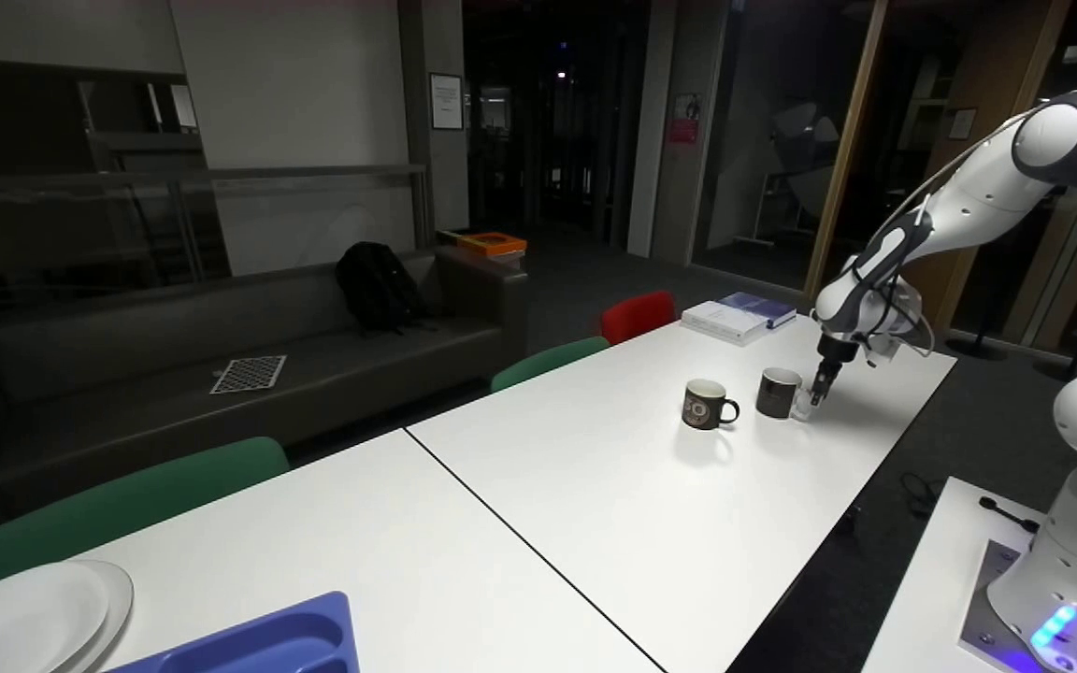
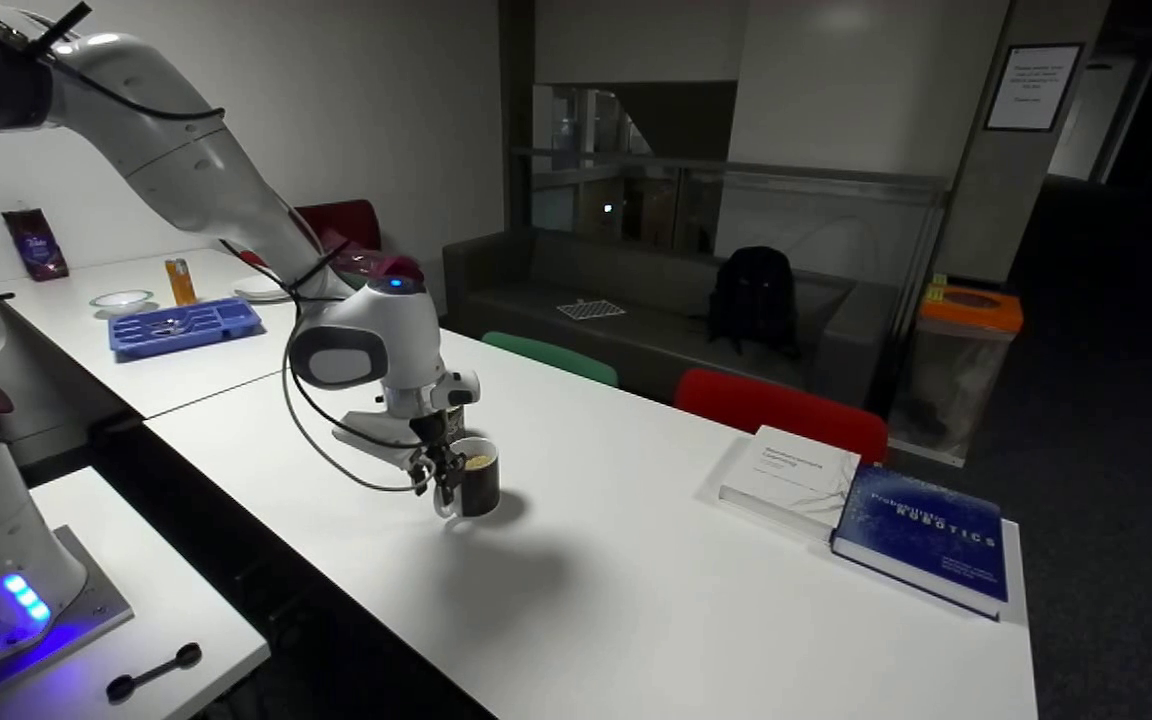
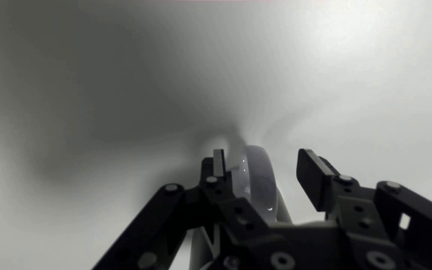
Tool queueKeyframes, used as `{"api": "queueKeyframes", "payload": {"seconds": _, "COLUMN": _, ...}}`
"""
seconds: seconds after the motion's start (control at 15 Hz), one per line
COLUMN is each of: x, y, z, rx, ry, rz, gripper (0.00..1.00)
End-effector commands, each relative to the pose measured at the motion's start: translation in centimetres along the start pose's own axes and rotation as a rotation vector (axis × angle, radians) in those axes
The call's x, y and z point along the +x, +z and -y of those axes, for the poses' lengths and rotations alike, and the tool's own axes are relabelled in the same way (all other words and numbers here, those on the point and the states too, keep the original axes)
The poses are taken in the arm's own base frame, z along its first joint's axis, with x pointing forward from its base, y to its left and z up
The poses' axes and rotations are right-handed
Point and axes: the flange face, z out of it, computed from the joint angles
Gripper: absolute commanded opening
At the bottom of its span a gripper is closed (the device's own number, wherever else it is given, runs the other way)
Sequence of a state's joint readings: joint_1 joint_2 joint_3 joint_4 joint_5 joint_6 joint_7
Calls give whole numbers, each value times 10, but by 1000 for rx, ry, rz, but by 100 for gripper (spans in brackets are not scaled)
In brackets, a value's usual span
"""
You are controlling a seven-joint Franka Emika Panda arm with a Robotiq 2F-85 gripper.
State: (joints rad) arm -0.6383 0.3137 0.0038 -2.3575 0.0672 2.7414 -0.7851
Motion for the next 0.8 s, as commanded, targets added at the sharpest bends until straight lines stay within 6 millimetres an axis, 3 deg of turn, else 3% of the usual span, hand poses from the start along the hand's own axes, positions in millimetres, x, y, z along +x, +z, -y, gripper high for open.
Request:
{"api": "queueKeyframes", "payload": {"seconds": 0.0, "x": -1, "y": 1, "z": 1, "rx": -11, "ry": 2, "rz": -22, "gripper": 88}}
{"api": "queueKeyframes", "payload": {"seconds": 0.13, "x": 2, "y": 4, "z": 3, "rx": -8, "ry": 19, "rz": -39, "gripper": 99}}
{"api": "queueKeyframes", "payload": {"seconds": 0.4, "x": 5, "y": 8, "z": 6, "rx": -5, "ry": 45, "rz": -63, "gripper": 100}}
{"api": "queueKeyframes", "payload": {"seconds": 0.47, "x": 6, "y": 9, "z": 5, "rx": -8, "ry": 48, "rz": -65, "gripper": 77}}
{"api": "queueKeyframes", "payload": {"seconds": 0.6, "x": 6, "y": 10, "z": 6, "rx": -12, "ry": 46, "rz": -69, "gripper": 68}}
{"api": "queueKeyframes", "payload": {"seconds": 0.73, "x": 6, "y": 12, "z": 5, "rx": -14, "ry": 46, "rz": -70, "gripper": 53}}
